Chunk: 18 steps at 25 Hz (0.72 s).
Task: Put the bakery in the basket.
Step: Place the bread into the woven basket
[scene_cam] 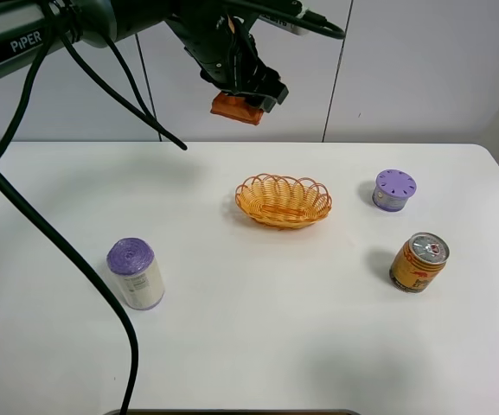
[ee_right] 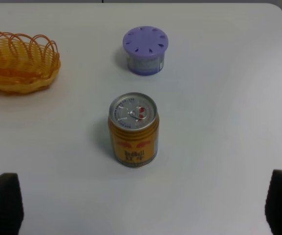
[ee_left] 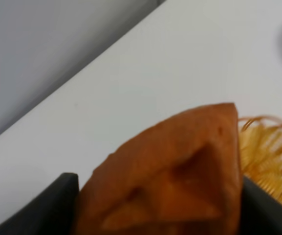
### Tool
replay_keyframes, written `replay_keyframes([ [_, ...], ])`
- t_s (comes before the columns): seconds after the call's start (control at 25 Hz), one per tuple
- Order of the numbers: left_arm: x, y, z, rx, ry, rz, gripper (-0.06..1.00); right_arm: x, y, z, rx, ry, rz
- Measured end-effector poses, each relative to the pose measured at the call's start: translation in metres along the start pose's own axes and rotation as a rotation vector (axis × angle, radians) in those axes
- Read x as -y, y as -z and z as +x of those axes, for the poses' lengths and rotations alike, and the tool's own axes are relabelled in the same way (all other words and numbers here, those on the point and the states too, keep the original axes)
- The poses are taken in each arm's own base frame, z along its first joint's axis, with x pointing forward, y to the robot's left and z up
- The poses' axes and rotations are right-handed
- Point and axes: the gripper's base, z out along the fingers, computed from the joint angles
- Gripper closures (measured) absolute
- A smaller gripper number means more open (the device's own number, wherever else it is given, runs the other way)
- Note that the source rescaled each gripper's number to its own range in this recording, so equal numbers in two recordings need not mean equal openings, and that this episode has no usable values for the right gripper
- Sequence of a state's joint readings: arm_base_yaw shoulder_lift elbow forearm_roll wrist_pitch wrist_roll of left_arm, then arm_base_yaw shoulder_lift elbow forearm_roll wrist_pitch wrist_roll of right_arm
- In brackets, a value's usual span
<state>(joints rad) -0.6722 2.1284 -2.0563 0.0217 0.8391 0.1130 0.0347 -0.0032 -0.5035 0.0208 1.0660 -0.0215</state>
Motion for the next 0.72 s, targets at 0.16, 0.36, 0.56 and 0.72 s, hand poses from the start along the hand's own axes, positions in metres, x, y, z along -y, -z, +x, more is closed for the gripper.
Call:
replay_keyframes([
  [0.16, 0.017, -0.003, -0.005, 0.059, 0.004, 0.019, 0.92, 0.000, 0.000, 0.000, 0.000, 0.000, 0.000],
  [0.36, 0.031, -0.032, 0.012, 0.051, 0.015, 0.040, 0.92, 0.000, 0.000, 0.000, 0.000, 0.000, 0.000],
  [0.56, 0.037, -0.060, 0.038, 0.059, 0.045, 0.061, 0.92, 0.000, 0.000, 0.000, 0.000, 0.000, 0.000],
  [0.72, 0.040, -0.073, 0.053, 0.085, 0.068, 0.067, 0.92, 0.000, 0.000, 0.000, 0.000, 0.000, 0.000],
])
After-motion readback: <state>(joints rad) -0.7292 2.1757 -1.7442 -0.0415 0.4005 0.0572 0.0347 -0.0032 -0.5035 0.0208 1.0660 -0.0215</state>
